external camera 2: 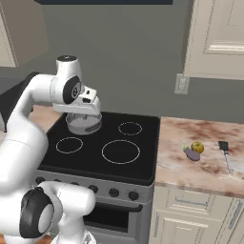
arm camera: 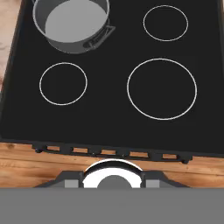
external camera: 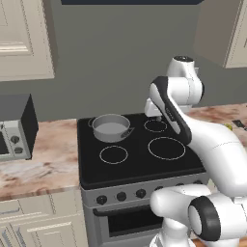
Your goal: Put the eggplant and squash in the pot. Retrieve the spatula and lightly stir the vegetables in the pot.
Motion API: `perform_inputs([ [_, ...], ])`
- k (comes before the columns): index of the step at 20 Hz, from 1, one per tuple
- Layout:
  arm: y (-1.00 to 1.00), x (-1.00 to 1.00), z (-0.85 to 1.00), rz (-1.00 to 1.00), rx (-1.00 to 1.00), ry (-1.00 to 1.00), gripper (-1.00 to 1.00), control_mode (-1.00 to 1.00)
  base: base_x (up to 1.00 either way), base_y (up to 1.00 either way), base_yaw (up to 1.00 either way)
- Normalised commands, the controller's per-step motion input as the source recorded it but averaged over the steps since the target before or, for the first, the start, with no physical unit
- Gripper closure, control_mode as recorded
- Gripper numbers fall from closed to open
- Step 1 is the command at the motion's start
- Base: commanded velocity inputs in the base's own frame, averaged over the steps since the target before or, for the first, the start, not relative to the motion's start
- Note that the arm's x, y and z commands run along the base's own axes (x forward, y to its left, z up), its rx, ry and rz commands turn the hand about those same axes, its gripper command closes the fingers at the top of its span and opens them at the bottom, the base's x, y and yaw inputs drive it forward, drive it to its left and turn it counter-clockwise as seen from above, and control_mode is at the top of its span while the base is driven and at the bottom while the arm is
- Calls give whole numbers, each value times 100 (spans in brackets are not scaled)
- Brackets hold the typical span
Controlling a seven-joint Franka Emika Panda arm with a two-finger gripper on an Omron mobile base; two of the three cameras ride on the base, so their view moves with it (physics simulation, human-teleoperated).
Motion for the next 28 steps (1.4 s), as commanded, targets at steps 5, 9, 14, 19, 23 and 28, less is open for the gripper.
perform_inputs([
  [5, 0, 0, -20, -1, 0, 16, -100, -100, 0, 0, 0],
  [9, 0, 24, -46, 0, -3, 37, -100, -100, 0, 0, 0],
  [14, -49, 7, -23, 2, 2, -1, -100, -100, 0, 0, 0],
  [19, -96, 1, -9, 4, 6, -16, -100, -100, 0, 0, 0],
  [23, -83, -9, -21, 0, -3, -21, -100, -100, 0, 0, 0],
  [28, -50, -4, 0, 1, -14, -16, -100, -100, 0, 0, 0],
])
